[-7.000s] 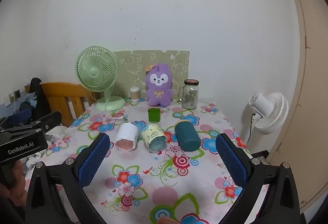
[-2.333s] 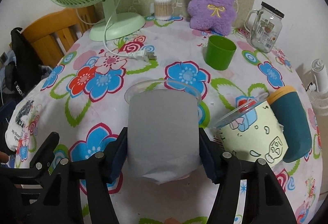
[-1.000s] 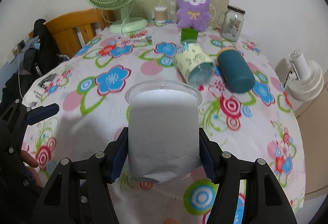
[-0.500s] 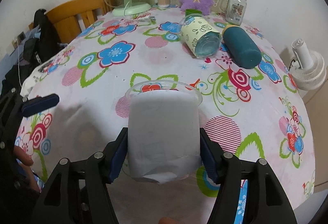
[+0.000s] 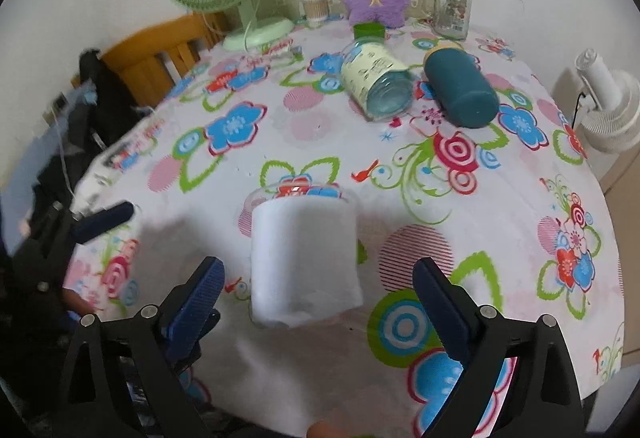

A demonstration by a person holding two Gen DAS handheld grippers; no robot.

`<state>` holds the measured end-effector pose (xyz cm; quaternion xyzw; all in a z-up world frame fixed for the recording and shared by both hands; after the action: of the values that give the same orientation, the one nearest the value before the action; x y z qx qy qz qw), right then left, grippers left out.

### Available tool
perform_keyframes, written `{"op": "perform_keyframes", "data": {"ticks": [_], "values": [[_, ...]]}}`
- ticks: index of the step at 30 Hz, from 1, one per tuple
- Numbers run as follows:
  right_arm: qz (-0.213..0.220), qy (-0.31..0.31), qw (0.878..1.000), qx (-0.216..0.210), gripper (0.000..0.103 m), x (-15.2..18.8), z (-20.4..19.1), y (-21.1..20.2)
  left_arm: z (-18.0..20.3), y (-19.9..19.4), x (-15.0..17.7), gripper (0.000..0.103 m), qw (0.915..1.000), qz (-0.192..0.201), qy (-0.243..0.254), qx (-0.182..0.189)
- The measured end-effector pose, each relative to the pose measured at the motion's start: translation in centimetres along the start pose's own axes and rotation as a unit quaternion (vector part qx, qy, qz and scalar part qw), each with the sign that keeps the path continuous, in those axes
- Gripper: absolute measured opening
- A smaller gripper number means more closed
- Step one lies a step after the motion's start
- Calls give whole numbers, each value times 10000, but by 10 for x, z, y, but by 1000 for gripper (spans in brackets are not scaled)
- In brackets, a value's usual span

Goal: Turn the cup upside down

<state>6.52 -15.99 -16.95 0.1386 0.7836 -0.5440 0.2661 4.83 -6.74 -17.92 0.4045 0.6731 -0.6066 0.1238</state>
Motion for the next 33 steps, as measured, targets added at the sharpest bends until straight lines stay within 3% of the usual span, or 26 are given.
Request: {"op": "perform_keyframes", "data": {"ticks": [9, 17, 23, 26, 31, 33], "values": [[890, 503, 9946, 180, 97, -6, 75, -75, 34, -1, -7, 103, 9931, -42, -1120, 351], [1171, 1234, 9854, 90, 97, 15, 145, -98, 57, -2, -13, 103, 9847, 356, -1702, -92], [1136, 1330, 9846, -47, 97, 23, 157, -92, 67, 18, -18, 103, 9822, 182, -1834, -369], [1143, 1306, 9848, -107, 97, 24, 159, -90, 67, 24, -16, 98, 9811, 129, -1867, -496], [1119, 1411, 9835, -152, 97, 25, 166, -85, 68, 31, -13, 73, 9808, 2, -1899, -445], [1086, 1463, 9831, -191, 97, 25, 167, -81, 68, 31, -12, 73, 9808, 4, -1894, -461]]}}
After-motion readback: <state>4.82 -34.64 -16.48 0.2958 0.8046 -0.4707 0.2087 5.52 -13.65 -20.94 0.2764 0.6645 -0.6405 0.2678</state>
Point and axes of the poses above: each gripper's, at about its wrist camera, not at the fingertips, and y roughly the way its jaws point, z to its right, x to its underside, the point moved 7 cm from there along y, roughly the way its jaws point, and after that the axes turned 7 degrees about -x, right-handed, at the moved point
